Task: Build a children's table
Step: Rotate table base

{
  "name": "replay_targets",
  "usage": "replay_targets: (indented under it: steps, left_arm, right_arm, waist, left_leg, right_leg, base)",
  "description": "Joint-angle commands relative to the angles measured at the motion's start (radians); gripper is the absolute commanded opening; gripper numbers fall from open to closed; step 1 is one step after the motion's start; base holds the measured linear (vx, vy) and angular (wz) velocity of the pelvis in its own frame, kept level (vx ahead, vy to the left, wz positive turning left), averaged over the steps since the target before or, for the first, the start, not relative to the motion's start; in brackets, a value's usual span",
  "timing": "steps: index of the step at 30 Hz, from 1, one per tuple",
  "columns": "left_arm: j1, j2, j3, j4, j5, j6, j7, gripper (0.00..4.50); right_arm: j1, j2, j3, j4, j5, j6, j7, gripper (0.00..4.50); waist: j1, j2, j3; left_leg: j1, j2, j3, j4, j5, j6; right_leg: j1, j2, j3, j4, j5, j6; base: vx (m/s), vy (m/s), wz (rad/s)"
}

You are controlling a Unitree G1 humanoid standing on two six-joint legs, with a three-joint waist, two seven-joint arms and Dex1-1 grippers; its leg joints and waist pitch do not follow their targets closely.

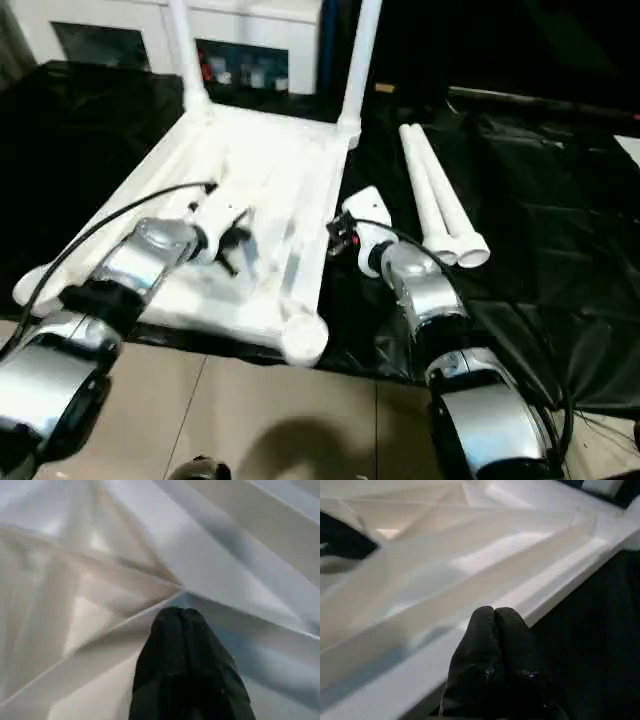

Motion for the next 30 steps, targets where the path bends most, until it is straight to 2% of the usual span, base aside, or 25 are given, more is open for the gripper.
replay_targets:
  steps: [1,5,11,12,13,14,15,16,17,18,19,20,21,22,25,26,27,28,30]
  left_arm:
    - [-0.044,0.004,0.047,0.059,-0.012,-0.086,0.136,0.0]
    - [-0.057,-0.004,0.085,0.079,-0.044,-0.142,0.175,0.0]
    - [-0.05,-0.018,0.14,0.048,-0.099,-0.255,0.115,0.0]
    - [-0.037,-0.022,0.153,0.018,-0.126,-0.277,0.074,0.0]
    - [0.047,-0.016,0.149,-0.149,-0.201,-0.242,-0.1,0.0]
    - [0.066,-0.013,0.141,-0.184,-0.213,-0.23,-0.136,0.0]
    - [0.085,-0.01,0.132,-0.221,-0.224,-0.217,-0.174,0.0]
    - [0.174,0.031,0.062,-0.379,-0.259,-0.151,-0.339,0.0]
    - [0.174,0.031,0.062,-0.379,-0.259,-0.151,-0.339,0.0]
    - [0.213,0.06,0.022,-0.442,-0.268,-0.127,-0.416,0.0]
    - [0.247,0.097,-0.024,-0.497,-0.268,-0.104,-0.495,0.0]
    - [0.271,0.135,-0.071,-0.533,-0.261,-0.098,-0.571,0.0]
    - [0.284,0.159,-0.099,-0.551,-0.255,-0.095,-0.617,0.0]
    - [0.289,0.182,-0.128,-0.56,-0.245,-0.084,-0.665,0.0]
    - [0.299,0.215,-0.164,-0.595,-0.221,-0.019,-0.744,0.0]
    - [0.3,0.226,-0.178,-0.607,-0.208,-0.002,-0.764,0.0]
    - [0.3,0.226,-0.178,-0.607,-0.208,-0.002,-0.764,0.0]
    - [0.303,0.242,-0.197,-0.63,-0.2,0.022,-0.784,0.0]
    - [0.265,0.227,-0.215,-0.578,-0.15,0.017,-0.737,0.0]
  right_arm:
    - [0.022,-0.023,-0.032,-0.056,0.02,0.003,-0.013,0.03]
    - [0.049,-0.033,-0.045,-0.115,0.018,0.015,-0.03,0.03]
    - [0.107,-0.049,-0.099,-0.242,0.028,0.076,-0.119,0.03]
    - [0.128,-0.048,-0.111,-0.289,0.046,0.097,-0.117,0.03]
    - [0.197,-0.055,-0.116,-0.429,0.083,0.153,-0.077,0.03]
    - [0.207,-0.058,-0.113,-0.449,0.086,0.16,-0.068,0.03]
    - [0.219,-0.061,-0.11,-0.47,0.088,0.166,-0.059,0.03]
    - [0.263,-0.086,-0.086,-0.54,0.098,0.193,-0.009,0.03]
    - [0.263,-0.086,-0.086,-0.54,0.098,0.193,-0.009,0.03]
    - [0.288,-0.103,-0.071,-0.58,0.107,0.211,0.022,0.03]
    - [0.316,-0.126,-0.052,-0.625,0.123,0.236,0.068,0.03]
    - [0.346,-0.157,-0.027,-0.674,0.139,0.254,0.122,0.03]
    - [0.366,-0.177,-0.012,-0.706,0.149,0.266,0.157,0.03]
    - [0.385,-0.206,0.005,-0.741,0.165,0.282,0.202,0.03]
    - [0.423,-0.269,0.031,-0.83,0.189,0.345,0.285,0.03]
    - [0.434,-0.293,0.04,-0.858,0.197,0.37,0.315,0.03]
    - [0.434,-0.293,0.04,-0.858,0.197,0.37,0.315,0.03]
    - [0.444,-0.32,0.05,-0.889,0.207,0.397,0.344,0.03]
    - [0.466,-0.383,0.072,-0.943,0.226,0.439,0.407,0.03]
  waist:
    - [0.004,0.006,-0.088]
    - [0.009,0.01,-0.087]
    - [0.019,0.01,-0.086]
    - [0.019,0.011,-0.086]
    - [0.021,0.011,-0.084]
    - [0.03,0.009,-0.083]
    - [0.024,0.004,-0.082]
    - [0.022,0.003,-0.085]
    - [0.022,0.0,-0.079]
    - [0.02,0.005,-0.079]
    - [0.024,0.0,-0.078]
    - [0.019,0.002,-0.07]
    - [0.02,0.004,-0.07]
    - [0.016,0.004,-0.069]
    - [0.019,0.012,-0.066]
    - [0.02,0.008,-0.066]
    - [0.021,0.008,-0.065]
    - [0.019,0.014,-0.066]
    - [0.017,0.011,-0.066]
  left_leg:
    - [0.024,0.019,-0.019,-0.058,-0.157,0.03]
    - [0.024,0.019,-0.019,-0.056,-0.147,0.03]
    - [0.027,0.018,-0.017,-0.057,-0.15,0.024]
    - [0.028,0.018,-0.016,-0.057,-0.154,0.023]
    - [0.028,0.022,-0.017,-0.059,-0.161,0.023]
    - [0.026,0.029,-0.02,-0.061,-0.152,0.034]
    - [0.023,0.028,-0.017,-0.061,-0.153,0.04]
    - [0.027,0.029,-0.015,-0.061,-0.157,0.04]
    - [0.021,0.029,-0.015,-0.064,-0.165,0.045]
    - [0.025,0.029,-0.013,-0.064,-0.181,0.038]
    - [0.03,0.032,-0.016,-0.068,-0.197,0.028]
    - [0.027,0.034,-0.014,-0.074,-0.231,0.018]
    - [0.032,0.035,-0.015,-0.076,-0.253,0.006]
    - [0.031,0.033,-0.014,-0.076,-0.258,0.0]
    - [0.034,0.033,-0.016,-0.079,-0.279,-0.02]
    - [0.033,0.034,-0.018,-0.081,-0.278,-0.022]
    - [0.033,0.034,-0.017,-0.081,-0.278,-0.021]
    - [0.032,0.032,-0.018,-0.081,-0.28,-0.027]
    - [0.03,0.031,-0.018,-0.08,-0.272,-0.026]
  right_leg:
    - [0.061,-0.062,0.041,-0.061,0.04,-0.223]
    - [0.059,-0.063,0.039,-0.06,0.05,-0.232]
    - [0.057,-0.063,0.041,-0.061,0.048,-0.234]
    - [0.058,-0.063,0.041,-0.063,0.044,-0.233]
    - [0.059,-0.067,0.042,-0.062,0.044,-0.235]
    - [0.063,-0.073,0.042,-0.058,0.065,-0.246]
    - [0.059,-0.068,0.042,-0.057,0.07,-0.251]
    - [0.057,-0.068,0.041,-0.055,0.06,-0.255]
    - [0.057,-0.069,0.042,-0.059,0.016,-0.248]
    - [0.052,-0.068,0.043,-0.064,-0.016,-0.24]
    - [0.053,-0.073,0.043,-0.068,-0.078,-0.224]
    - [0.046,-0.068,0.047,-0.076,-0.137,-0.196]
    - [0.044,-0.068,0.049,-0.081,-0.172,-0.171]
    - [0.042,-0.068,0.05,-0.081,-0.179,-0.167]
    - [0.038,-0.069,0.051,-0.087,-0.22,-0.154]
    - [0.043,-0.069,0.051,-0.087,-0.221,-0.152]
    - [0.041,-0.069,0.052,-0.088,-0.223,-0.15]
    - [0.042,-0.07,0.051,-0.086,-0.234,-0.151]
    - [0.043,-0.066,0.051,-0.089,-0.219,-0.148]
  base:
    - [0.0,0.0,0.0]
    - [0.0,0.0,0.0]
    - [0.0,0.0,0.0]
    - [0.0,0.0,0.0]
    - [0.0,0.0,0.0]
    - [0.0,0.0,0.0]
    - [0.0,0.0,0.0]
    - [0.0,0.0,0.0]
    - [0.0,0.0,0.0]
    - [0.0,0.0,0.0]
    - [0.0,0.0,0.0]
    - [0.0,0.0,0.0]
    - [0.0,0.0,0.0]
    - [0.0,0.0,0.0]
    - [0.0,0.0,0.0]
    - [0.0,0.0,0.0]
    - [0.0,0.0,0.0]
    - [0.0,0.0,0.0]
    - [0.0,0.0,0.0]
